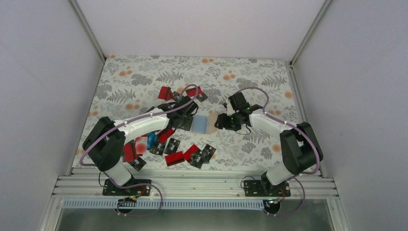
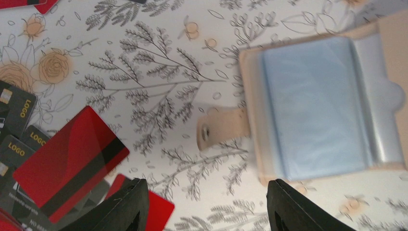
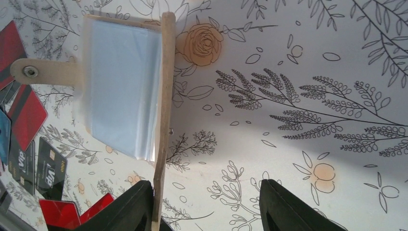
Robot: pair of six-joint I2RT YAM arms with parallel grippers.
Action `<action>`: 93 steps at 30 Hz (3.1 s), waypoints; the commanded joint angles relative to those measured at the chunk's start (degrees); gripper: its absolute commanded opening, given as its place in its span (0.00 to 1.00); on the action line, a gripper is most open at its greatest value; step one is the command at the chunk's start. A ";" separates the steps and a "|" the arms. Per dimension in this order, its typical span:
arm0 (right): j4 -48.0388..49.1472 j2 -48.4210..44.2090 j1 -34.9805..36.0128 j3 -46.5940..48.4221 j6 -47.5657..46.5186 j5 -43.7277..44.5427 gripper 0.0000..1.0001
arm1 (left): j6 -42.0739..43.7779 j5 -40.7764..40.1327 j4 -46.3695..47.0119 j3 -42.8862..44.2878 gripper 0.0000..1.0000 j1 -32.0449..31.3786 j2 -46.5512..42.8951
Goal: Put the credit cards into the card holder
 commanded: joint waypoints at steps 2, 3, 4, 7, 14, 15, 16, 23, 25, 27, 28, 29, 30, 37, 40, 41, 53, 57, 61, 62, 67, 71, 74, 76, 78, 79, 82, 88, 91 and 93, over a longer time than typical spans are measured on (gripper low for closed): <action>0.45 -0.89 -0.22 2.35 -1.44 -3.05 0.57 | -1.69 -0.83 -5.19 -0.94 0.63 -3.50 -4.73; 0.70 -0.75 -0.22 2.50 -1.61 -4.03 0.57 | -1.95 -0.45 -5.68 -1.75 0.63 -4.04 -5.61; 0.94 -0.59 -0.22 2.54 -1.76 -5.18 0.57 | -2.36 0.15 -6.24 -2.53 0.64 -4.48 -6.55; 1.65 -0.35 -0.24 2.69 -1.90 -7.49 0.58 | -4.97 2.28 -8.07 -5.69 0.66 -5.31 -9.14; 1.86 0.24 -0.23 3.14 -1.92 -8.04 0.58 | -12.26 5.67 -9.89 -14.09 0.66 -10.09 -14.23; 1.82 0.40 -0.27 3.03 -1.95 -7.96 0.58 | -13.49 5.73 -10.23 -14.68 0.66 -10.94 -14.54; 1.95 0.55 -0.23 2.82 -1.92 -7.94 0.57 | -15.12 5.69 -10.67 -15.22 0.67 -11.72 -14.84; 2.40 -0.55 -0.18 0.71 -1.66 -8.31 0.56 | -24.45 5.58 -9.00 -21.45 0.68 -12.48 -13.63; 1.92 -1.57 -0.14 0.40 -1.80 -8.55 0.57 | -24.67 6.35 -6.68 -22.87 0.68 -12.42 -13.48; 1.22 -3.14 -0.14 0.29 -2.11 -8.76 0.57 | -23.76 7.63 -4.61 -23.64 0.68 -12.48 -13.38; 0.82 -3.53 -0.14 0.24 -2.23 -8.67 0.57 | -23.21 8.35 -3.51 -24.08 0.68 -12.46 -13.36; 0.39 -4.41 -0.14 0.30 -2.34 -8.66 0.58 | -22.87 8.92 -2.83 -24.52 0.68 -12.48 -13.38; -0.01 -5.01 -0.14 0.36 -2.35 -8.73 0.58 | -22.62 9.27 -2.38 -24.79 0.68 -12.47 -13.30; -0.55 -9.03 -0.10 -0.42 -2.04 -11.80 0.59 | -21.05 12.49 0.77 -26.81 0.67 -12.66 -12.76; -0.61 -11.02 0.22 -1.45 -1.92 -13.32 0.59 | -21.28 13.22 1.22 -27.78 0.66 -13.18 -12.80; -0.56 -11.74 0.52 -1.95 -1.77 -13.85 0.59 | -21.45 13.45 1.37 -28.00 0.66 -13.57 -12.78; 3.84 -18.66 7.87 -11.80 4.27 -14.35 0.60 | -28.04 13.56 -0.30 -26.29 0.66 -22.96 -9.19; 3.98 -19.74 8.50 -12.75 4.92 -13.56 0.60 | -30.06 11.75 -1.79 -24.72 0.66 -24.68 -9.52; 3.51 -20.37 8.79 -12.33 5.03 -12.95 0.59 | -30.43 6.75 -6.80 -20.61 0.69 -26.99 -10.58; 3.49 -20.45 8.87 -12.30 5.03 -12.73 0.59 | -30.09 5.43 -8.15 -19.27 0.73 -28.45 -10.95; 3.38 -20.22 9.00 -12.11 4.95 -12.09 0.60 | -24.26 1.41 -15.91 -12.36 0.92 -33.54 -10.02; 3.53 -20.41 9.08 -12.34 5.18 -11.54 0.59 | -17.61 1.06 -18.66 -7.72 0.98 -36.82 -6.45; 3.75 -21.04 9.09 -12.68 5.55 -11.50 0.59 | -12.92 0.72 -18.67 -7.19 0.99 -36.87 -3.52; 3.52 -21.45 9.14 -12.69 5.65 -11.45 0.60 | -10.59 -0.14 -19.02 -6.24 0.99 -36.81 -1.35; 3.05 -22.04 9.10 -12.88 5.53 -11.19 0.59 | -8.93 -1.71 -19.70 -5.40 0.99 -36.81 0.64; 2.80 -22.32 9.18 -12.91 5.56 -11.08 0.60 | -8.39 -2.44 -20.25 -5.03 0.99 -36.74 1.42; 2.29 -23.07 9.16 -13.18 5.47 -10.88 0.60 | -6.22 -2.83 -20.05 -4.89 0.99 -36.63 3.18; 2.39 -23.29 9.18 -13.46 5.56 -10.96 0.60 | -3.19 -3.05 -19.89 -4.89 0.98 -35.21 6.20; 2.35 -23.29 9.18 -13.49 5.49 -10.95 0.60 | -1.29 -1.75 -18.21 -5.18 0.96 -33.99 6.46; 2.36 -23.22 9.18 -13.44 5.42 -10.96 0.60 | -0.51 -1.04 -17.88 -5.06 0.95 -32.67 7.01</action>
